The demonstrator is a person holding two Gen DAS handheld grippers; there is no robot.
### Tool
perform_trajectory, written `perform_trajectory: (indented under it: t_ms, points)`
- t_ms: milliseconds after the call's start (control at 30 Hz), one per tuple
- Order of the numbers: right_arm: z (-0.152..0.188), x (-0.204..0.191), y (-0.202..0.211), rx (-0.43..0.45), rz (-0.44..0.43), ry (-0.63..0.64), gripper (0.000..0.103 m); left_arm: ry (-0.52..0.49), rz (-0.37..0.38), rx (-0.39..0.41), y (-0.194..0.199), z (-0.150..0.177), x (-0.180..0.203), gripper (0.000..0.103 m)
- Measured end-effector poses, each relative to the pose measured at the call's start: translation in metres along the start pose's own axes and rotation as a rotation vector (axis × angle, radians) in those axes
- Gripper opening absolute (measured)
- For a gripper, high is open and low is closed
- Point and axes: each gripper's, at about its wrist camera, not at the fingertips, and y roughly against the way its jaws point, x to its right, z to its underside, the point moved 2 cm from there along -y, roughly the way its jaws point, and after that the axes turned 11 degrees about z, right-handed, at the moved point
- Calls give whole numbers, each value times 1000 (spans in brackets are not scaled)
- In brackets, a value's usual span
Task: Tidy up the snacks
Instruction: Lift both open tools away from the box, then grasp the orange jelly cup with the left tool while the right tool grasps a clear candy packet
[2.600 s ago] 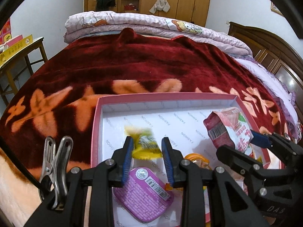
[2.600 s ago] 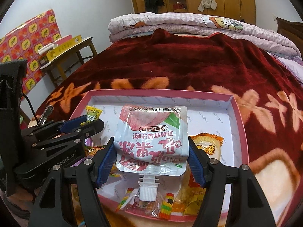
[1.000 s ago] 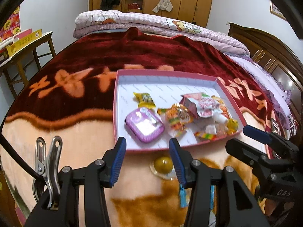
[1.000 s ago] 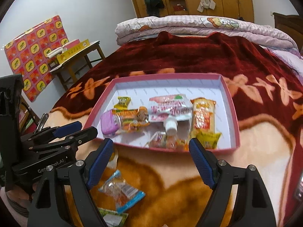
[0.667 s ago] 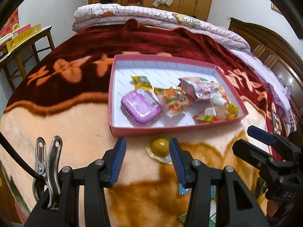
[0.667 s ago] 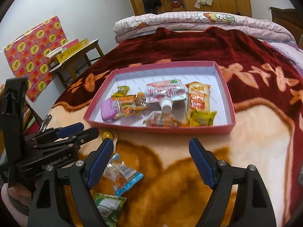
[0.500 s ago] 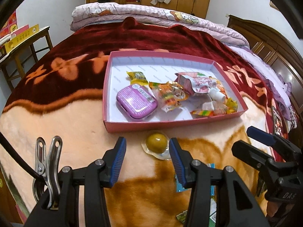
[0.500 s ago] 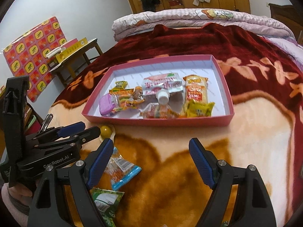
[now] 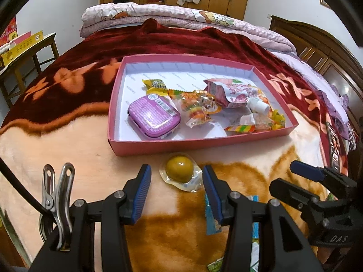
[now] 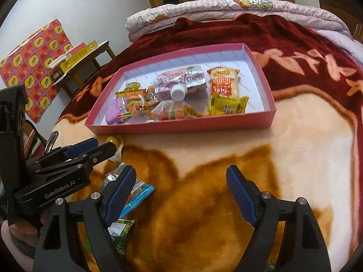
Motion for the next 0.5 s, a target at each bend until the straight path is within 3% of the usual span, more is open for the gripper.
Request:
perform_trajectory:
  t_ms: [500]
  points:
    - [8, 1, -6, 8, -8, 5, 84, -28, -12, 4, -13, 4, 10, 45]
